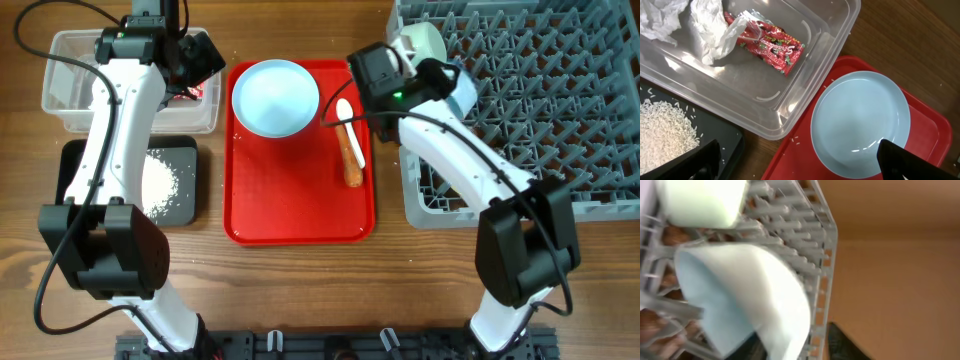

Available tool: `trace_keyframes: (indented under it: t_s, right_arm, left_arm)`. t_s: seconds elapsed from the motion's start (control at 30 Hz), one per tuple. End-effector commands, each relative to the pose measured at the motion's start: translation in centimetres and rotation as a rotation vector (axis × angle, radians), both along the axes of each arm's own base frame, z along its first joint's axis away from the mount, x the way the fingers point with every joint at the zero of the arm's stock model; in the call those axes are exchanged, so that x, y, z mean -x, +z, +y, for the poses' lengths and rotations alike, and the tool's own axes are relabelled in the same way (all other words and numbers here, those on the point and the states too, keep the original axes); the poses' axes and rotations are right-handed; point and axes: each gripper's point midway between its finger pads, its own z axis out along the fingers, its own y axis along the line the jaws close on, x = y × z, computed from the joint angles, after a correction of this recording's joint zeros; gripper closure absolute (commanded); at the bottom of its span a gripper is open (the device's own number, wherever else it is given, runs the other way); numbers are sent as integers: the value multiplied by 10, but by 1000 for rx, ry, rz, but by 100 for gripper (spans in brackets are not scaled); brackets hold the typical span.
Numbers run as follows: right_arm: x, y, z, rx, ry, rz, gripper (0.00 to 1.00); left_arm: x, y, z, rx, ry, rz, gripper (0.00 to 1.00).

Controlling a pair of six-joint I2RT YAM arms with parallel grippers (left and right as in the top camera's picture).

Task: Sort waste into correct bins and load items into the dishwasher rack
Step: 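Move the right gripper to the edge of the light-blue plate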

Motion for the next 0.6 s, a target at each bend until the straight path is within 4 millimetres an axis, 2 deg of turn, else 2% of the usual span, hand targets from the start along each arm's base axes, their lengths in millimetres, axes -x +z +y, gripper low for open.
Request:
trace_keyframes:
  t_s: [0.0,0.03,0.07,0.23,0.37,0.47,0.57]
  right_arm:
    - [-2,-14,23,-6,84,72,21]
    - [-1,-14,25,-1,93,77,6]
    - [-1,-13,27,0,99,76,0]
    - [-1,-12,35,-4,113,68,0]
    - [-8,-2,43,-47,135,9,0]
    - [-14,11,70,-242,245,-23,0]
    - [-10,35,98,-483,332,-73,0]
  left_arm:
    - [1,-1,2,0,17,3,0]
    - [1,-1,2,0,17,3,0]
    - [1,-1,2,0,17,3,0]
    - [1,-1,2,0,17,3,0]
    - [1,-1,2,0,17,3,0]
    - [1,-1,2,0,17,3,0]
    - [1,-1,2,0,17,3,0]
